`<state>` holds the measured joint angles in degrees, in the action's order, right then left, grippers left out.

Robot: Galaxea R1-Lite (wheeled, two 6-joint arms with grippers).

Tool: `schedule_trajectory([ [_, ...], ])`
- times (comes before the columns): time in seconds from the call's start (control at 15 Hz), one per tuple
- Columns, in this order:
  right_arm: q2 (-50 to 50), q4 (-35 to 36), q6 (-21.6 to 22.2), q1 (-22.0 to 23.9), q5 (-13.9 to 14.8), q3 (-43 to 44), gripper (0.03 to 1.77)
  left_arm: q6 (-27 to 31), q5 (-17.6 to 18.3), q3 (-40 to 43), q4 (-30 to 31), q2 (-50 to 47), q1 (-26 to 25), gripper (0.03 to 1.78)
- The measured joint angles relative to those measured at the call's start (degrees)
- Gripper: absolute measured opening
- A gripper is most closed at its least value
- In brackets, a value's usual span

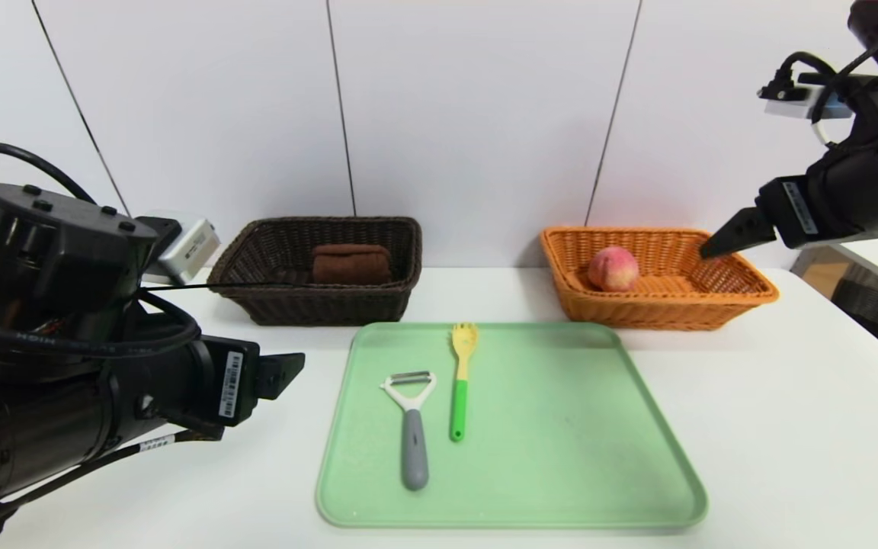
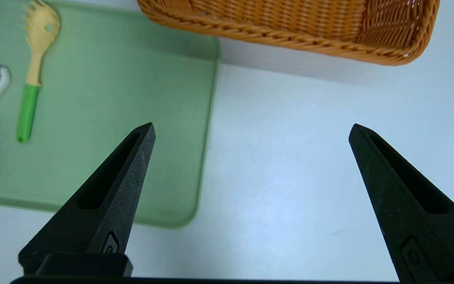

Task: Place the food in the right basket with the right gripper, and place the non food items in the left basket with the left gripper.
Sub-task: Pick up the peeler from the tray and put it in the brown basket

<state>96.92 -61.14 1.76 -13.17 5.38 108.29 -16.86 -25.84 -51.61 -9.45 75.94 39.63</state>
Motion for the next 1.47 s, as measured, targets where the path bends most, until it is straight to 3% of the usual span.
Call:
schedule_trajectory([
  [0.33, -5.5, 0.3, -1.5, -0.7, 0.1, -9.7, 1.69, 0.0, -0.1, 0.4, 0.0, -0.7, 0.0, 1.69],
  [0.73, -24.0, 4.0, -1.2, 1.8, 0.2, -31.5, 1.69, 0.2, -0.1, 1.6, -0.1, -1.2, 0.2, 1.69],
  [0.93, -31.3, 16.9, -1.0, 4.5, 0.5, -44.0, 1.69, -0.3, -1.5, 1.3, -0.4, 0.7, 1.9, 1.69],
  [1.13, -32.2, 32.3, -0.9, 6.5, 3.3, -50.3, 1.69, -1.4, -5.0, -2.0, -1.1, 5.0, 5.0, 1.69],
  [1.33, -30.9, 35.7, -1.0, 7.5, 3.9, -51.0, 1.69, -5.5, -5.3, -10.3, -6.7, 11.0, 7.7, 1.69],
  [1.47, -30.5, 35.7, -1.0, 8.2, 4.0, -51.1, 1.69, -10.3, -5.2, -18.1, -13.6, 16.3, 9.4, 1.69],
])
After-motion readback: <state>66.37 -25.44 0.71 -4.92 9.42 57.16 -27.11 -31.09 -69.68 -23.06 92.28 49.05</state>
